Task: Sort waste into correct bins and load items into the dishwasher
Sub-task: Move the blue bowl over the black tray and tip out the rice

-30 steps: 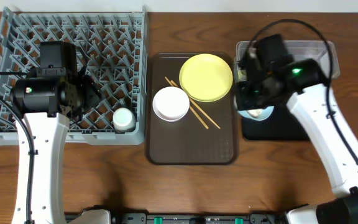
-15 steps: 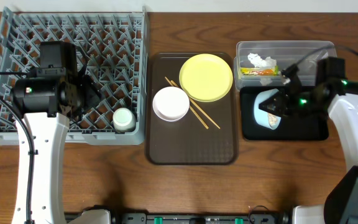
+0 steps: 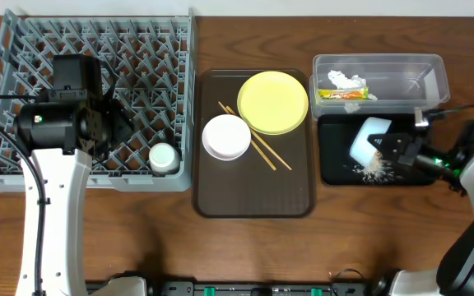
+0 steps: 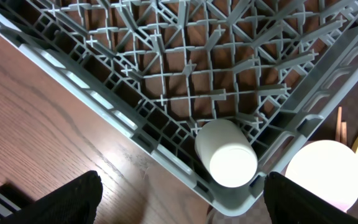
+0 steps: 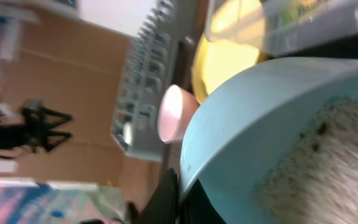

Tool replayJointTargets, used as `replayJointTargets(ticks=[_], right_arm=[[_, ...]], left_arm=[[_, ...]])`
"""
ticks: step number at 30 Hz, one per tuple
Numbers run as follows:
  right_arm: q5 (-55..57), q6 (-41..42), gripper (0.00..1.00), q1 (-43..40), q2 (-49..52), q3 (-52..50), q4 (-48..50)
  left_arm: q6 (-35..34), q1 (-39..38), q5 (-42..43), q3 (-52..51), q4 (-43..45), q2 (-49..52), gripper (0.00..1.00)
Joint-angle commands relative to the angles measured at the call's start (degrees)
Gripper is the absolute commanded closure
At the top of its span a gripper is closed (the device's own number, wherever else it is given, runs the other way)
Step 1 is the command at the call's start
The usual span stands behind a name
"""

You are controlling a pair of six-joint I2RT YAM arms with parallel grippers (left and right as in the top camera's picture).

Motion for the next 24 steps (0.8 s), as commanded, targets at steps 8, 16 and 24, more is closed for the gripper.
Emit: replayJointTargets(ticks=[8, 16, 24], right_arm=[[-12.37, 2.54, 0.99, -2.99, 9.03, -1.05, 0.90], [-12.37, 3.43, 0.99, -2.99, 9.01, -0.81, 0.98], [-12.35, 12.70, 0.99, -2.99, 8.46, 1.55, 1.03]], left_arm=[[-0.28, 0.17, -1.09, 0.39, 0.02, 0.39, 0.16], [-0.28, 0.17, -1.09, 0.39, 0.42, 0.39, 0.15], [-0.28, 0.17, -1.11, 0.39, 0.46, 0.39, 0.15]])
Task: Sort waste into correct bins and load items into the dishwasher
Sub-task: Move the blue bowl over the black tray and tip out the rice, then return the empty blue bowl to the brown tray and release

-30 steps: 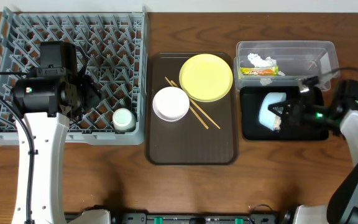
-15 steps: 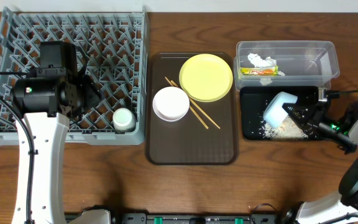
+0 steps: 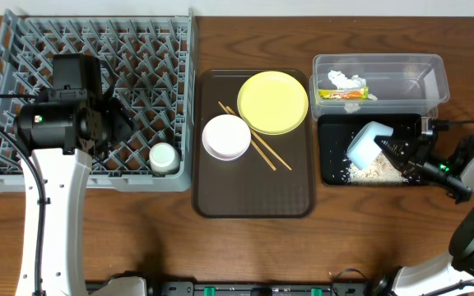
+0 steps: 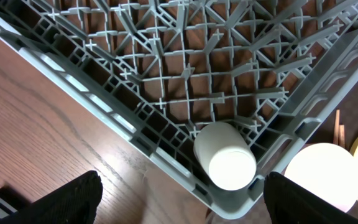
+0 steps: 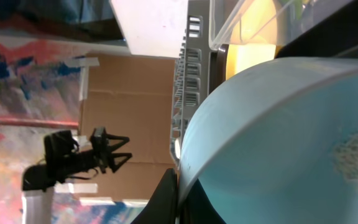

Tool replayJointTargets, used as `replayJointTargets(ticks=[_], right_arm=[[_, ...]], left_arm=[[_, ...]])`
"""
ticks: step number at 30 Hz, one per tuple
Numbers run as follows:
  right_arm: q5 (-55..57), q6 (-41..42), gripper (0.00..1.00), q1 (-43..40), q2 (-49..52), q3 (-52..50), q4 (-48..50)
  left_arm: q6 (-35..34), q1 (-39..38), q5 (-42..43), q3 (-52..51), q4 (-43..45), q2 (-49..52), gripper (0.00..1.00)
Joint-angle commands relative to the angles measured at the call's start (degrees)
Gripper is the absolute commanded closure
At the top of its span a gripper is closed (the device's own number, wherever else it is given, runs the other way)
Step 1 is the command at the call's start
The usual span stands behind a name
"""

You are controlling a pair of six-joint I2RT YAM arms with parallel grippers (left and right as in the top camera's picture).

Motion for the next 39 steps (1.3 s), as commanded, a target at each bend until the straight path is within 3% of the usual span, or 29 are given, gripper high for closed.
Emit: replayJointTargets(ticks=[1, 7, 15, 29, 33, 39], right_arm=[[-2.45, 7.06, 0.99, -0.17, -0.57, 2.29, 0.07], [-2.43, 14.14, 0.99, -0.17, -1.03, 4.87, 0.70], [-2.49, 13.25, 0.99, 0.79, -1.40, 6.29, 5.84], [-2.47, 18.67, 0.99, 7.63, -3.10, 7.04, 9.79], [-0.98, 18.99, 0.99, 9.51, -7.41, 7.58, 9.84], [10.91, 21.20, 0.99, 12.39, -18.64, 7.72, 9.29]], left_arm=[[-0.28, 0.17, -0.94, 0.39, -0.15, 0.39, 0.15], [-0.28, 0.17, -0.94, 0.39, -0.20, 0.39, 0.15], [-0.28, 0.17, -0.94, 0.39, 0.07, 0.39, 0.15], [-0.26, 0.17, -0.94, 0.39, 0.13, 0.39, 0.15], [-0.26, 0.17, -0.94, 0.39, 0.13, 0.39, 0.15], [-0.26, 0.17, -0.94, 0.39, 0.15, 0.39, 0.15]])
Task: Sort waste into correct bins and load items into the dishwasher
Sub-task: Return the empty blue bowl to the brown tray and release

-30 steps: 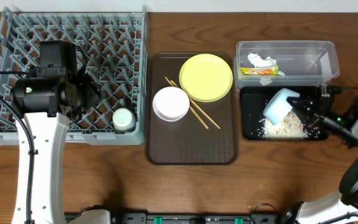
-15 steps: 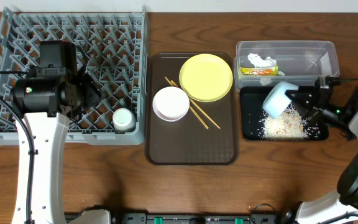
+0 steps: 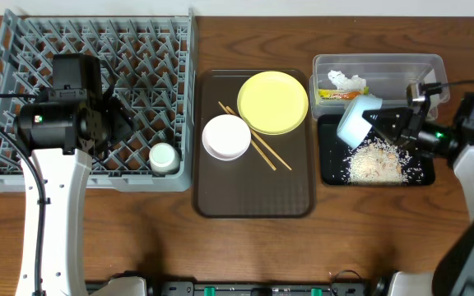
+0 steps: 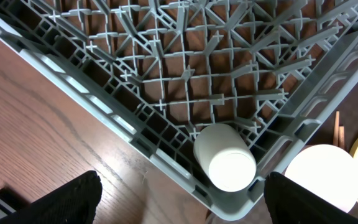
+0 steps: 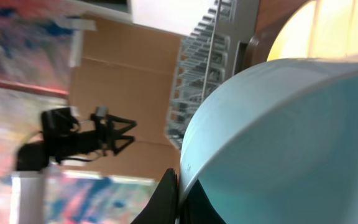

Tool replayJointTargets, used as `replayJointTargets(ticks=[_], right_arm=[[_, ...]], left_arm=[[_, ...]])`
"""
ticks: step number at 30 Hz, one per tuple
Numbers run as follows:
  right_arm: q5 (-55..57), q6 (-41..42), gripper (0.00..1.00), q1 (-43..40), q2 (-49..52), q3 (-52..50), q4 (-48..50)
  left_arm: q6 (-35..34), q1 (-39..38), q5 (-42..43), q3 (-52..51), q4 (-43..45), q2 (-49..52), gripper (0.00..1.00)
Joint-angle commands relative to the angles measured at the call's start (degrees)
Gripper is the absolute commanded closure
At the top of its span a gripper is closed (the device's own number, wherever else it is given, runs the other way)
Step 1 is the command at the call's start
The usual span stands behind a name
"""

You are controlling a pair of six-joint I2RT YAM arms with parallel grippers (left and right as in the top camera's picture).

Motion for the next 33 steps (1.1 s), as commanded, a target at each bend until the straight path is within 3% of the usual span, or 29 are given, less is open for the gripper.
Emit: replayJointTargets(ticks=[1, 8, 17, 23, 33], right_arm=[[8.85, 2.58, 0.99, 3.28, -7.13, 1.44, -0.22], [31.74, 5.57, 0.99, 25.46, -17.62, 1.60, -0.22], [56.37, 6.75, 0.99, 51.39, -13.88, 3.50, -4.20], [70.55, 4.22, 0.99, 61.79, -6.88, 11.50, -16.17], [73.90, 2.91, 0.99, 67.30, 8.11, 17.20, -22.23]], left_arm=[[-0.28, 0.17, -0.74, 0.39, -0.07, 0.39, 0.15], [-0.28, 0.17, -0.74, 0.39, 0.55, 0.39, 0.15], [-0.26, 0.17, -0.72, 0.39, 0.76, 0.39, 0.15], [-0.28, 0.17, -0.72, 0.39, 0.74, 0.39, 0.15], [-0.26, 0.17, -0.72, -0.13, 0.70, 0.39, 0.15]])
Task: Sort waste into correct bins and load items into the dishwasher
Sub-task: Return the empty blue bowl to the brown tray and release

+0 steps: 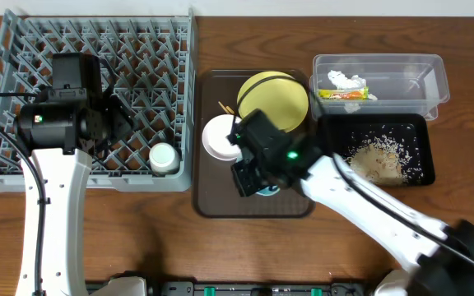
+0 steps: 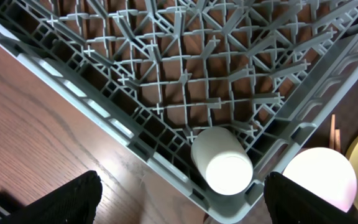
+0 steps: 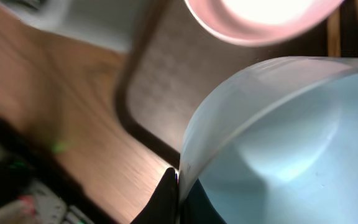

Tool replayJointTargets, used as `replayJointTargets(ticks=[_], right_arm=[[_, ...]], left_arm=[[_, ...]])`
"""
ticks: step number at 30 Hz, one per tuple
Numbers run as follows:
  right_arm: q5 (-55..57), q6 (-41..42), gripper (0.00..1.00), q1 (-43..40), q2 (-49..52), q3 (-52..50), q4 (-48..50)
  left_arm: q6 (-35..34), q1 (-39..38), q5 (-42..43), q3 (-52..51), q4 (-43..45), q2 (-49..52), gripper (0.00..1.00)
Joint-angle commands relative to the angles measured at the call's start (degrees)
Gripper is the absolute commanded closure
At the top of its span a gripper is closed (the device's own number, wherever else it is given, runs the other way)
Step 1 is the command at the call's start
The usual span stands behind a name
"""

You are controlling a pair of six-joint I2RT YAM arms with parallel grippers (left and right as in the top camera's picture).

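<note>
My right gripper (image 3: 178,182) is shut on the rim of an empty light blue bowl (image 3: 278,143). It holds the bowl low over the front of the brown tray (image 1: 212,197), just in front of the white bowl (image 1: 219,136). In the overhead view the arm hides most of the blue bowl (image 1: 268,191). A yellow plate (image 1: 280,97) and chopsticks (image 3: 334,25) also lie on the tray. My left gripper (image 2: 182,184) hangs open over the grey dish rack (image 1: 23,57), near a white cup (image 2: 221,163) in the rack's corner.
A black bin (image 1: 414,131) at the right holds spilled rice (image 1: 375,160). Behind it stands a clear bin (image 1: 422,78) with wrappers (image 1: 344,86). The right arm stretches across the tray's right half. Bare wood table (image 1: 138,238) lies in front of the rack and tray.
My right gripper has moved with the empty blue bowl from the black bin's left end to the front of the brown tray. The left arm has barely moved.
First the right gripper held the blue bowl tipped over the black bin with rice in it. Then more rice lay in the bin. Then the bowl was empty at the bin's left end. Now it is over the tray. The left gripper stayed open over the rack.
</note>
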Motion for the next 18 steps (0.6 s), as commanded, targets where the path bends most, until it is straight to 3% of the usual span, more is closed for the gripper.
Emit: replayJointTargets(ticks=[1, 11, 15, 18], right_arm=[[3.80, -0.44, 0.99, 0.57, 3.45, 0.76, -1.29], [3.72, -0.26, 0.95, 0.57, 5.44, 0.76, -1.95], [1.73, -0.31, 0.73, 0.57, 5.46, 0.76, -1.81], [-0.11, -0.28, 0.65, 0.57, 5.42, 0.81, -1.77]], left_arm=[[-0.26, 0.17, -0.70, -0.37, -0.15, 0.37, 0.15], [-0.28, 0.17, -0.66, -0.94, -0.07, 0.37, 0.15], [-0.31, 0.17, -0.66, -0.94, -0.07, 0.37, 0.15], [-0.28, 0.17, -0.46, -0.94, -0.09, 0.37, 0.15]])
